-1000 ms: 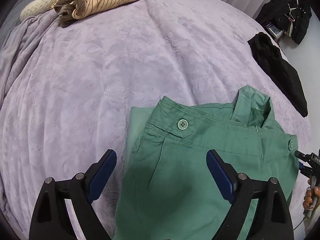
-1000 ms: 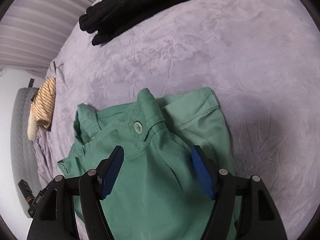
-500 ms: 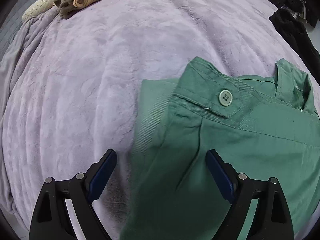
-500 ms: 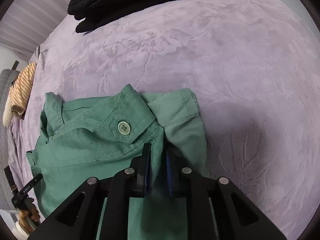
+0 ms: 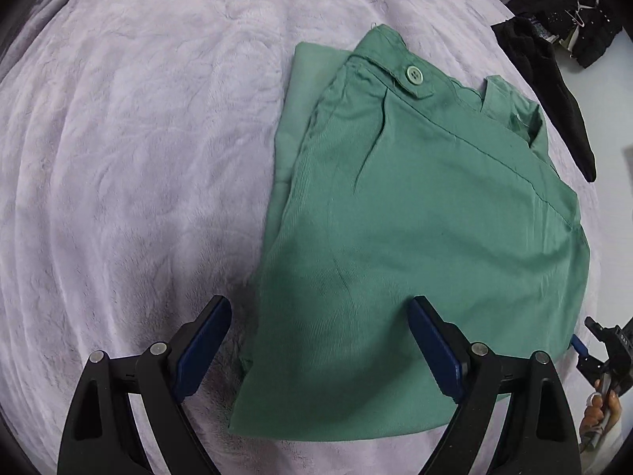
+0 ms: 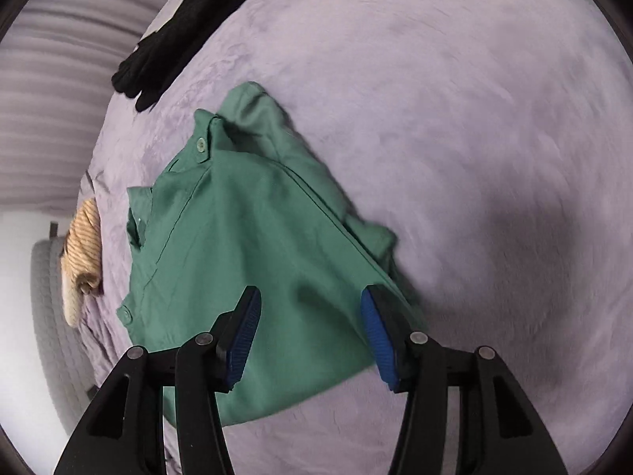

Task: Fold large clothes

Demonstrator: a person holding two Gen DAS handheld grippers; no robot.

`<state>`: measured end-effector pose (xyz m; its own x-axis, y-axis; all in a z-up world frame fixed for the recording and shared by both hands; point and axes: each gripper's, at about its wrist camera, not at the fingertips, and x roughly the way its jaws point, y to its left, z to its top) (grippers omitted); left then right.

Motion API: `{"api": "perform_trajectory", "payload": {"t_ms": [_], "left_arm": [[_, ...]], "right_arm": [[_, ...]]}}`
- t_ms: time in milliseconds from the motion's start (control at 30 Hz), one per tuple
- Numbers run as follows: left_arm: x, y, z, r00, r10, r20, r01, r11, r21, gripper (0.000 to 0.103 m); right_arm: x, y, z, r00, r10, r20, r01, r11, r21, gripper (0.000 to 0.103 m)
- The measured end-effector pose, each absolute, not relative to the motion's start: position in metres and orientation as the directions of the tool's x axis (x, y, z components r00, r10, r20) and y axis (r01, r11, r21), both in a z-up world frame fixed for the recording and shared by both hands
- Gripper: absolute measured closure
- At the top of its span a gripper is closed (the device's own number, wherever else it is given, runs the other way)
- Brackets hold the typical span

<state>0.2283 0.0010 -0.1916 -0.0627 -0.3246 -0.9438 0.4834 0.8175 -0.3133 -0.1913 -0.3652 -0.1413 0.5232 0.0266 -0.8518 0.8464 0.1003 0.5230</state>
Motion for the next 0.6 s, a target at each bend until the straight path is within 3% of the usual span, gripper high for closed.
{"api": "perform_trajectory", "payload": {"t_ms": [33, 100, 200, 233, 267, 333, 400, 467, 600], "left_arm": [[0.225, 0.001, -0.195, -0.073, -0.326, -0.943, 0.482, 0.816, -0.319, 0.012], [0.224, -0.005, -0.199, -0.095, -0.329, -0.94, 0.478, 0.813, -0.333, 0.023], [0.228, -0.006, -0.205, -0.099, -0.317, -0.943, 0.465, 0.823, -0.326, 0.06], [0.23, -0.006, -0.203, -0.094, -0.317, -0.944, 0.466, 0.824, -0.323, 0.08], [0.232, -0.005, -0.2, -0.093, -0.331, -0.939, 0.466, 0.819, -0.335, 0.085], [0.228, 0.0, -0.19, -0.075, -0.369, -0.926, 0.48, 0.801, -0.358, 0.089], [0.222, 0.007, -0.185, -0.056, -0.38, -0.923, 0.491, 0.795, -0.357, 0.089], [0.217, 0.014, -0.191, -0.05, -0.377, -0.925, 0.485, 0.8, -0.353, 0.089], [0.216, 0.02, -0.207, -0.053, -0.391, -0.919, 0.443, 0.815, -0.373, 0.087]], "right_arm": [[-0.2, -0.362, -0.145, 0.548, 0.032, -0.836, 0.834, 0.059, 0.549, 0.046], [-0.206, -0.358, -0.154, 0.577, 0.04, -0.816, 0.817, 0.003, 0.577, 0.046], [-0.205, -0.36, -0.17, 0.604, 0.054, -0.795, 0.797, -0.053, 0.602, 0.046], [-0.204, -0.361, -0.175, 0.603, 0.058, -0.796, 0.797, -0.074, 0.599, 0.046], [-0.204, -0.362, -0.177, 0.611, 0.062, -0.789, 0.791, -0.088, 0.606, 0.047], [-0.2, -0.36, -0.169, 0.594, 0.056, -0.802, 0.804, -0.033, 0.593, 0.057], [-0.194, -0.353, -0.158, 0.546, 0.059, -0.836, 0.832, 0.076, 0.549, 0.074], [-0.185, -0.351, -0.155, 0.455, 0.064, -0.888, 0.872, 0.171, 0.459, 0.076], [-0.185, -0.352, -0.174, 0.377, 0.088, -0.922, 0.889, 0.244, 0.387, 0.099]]}}
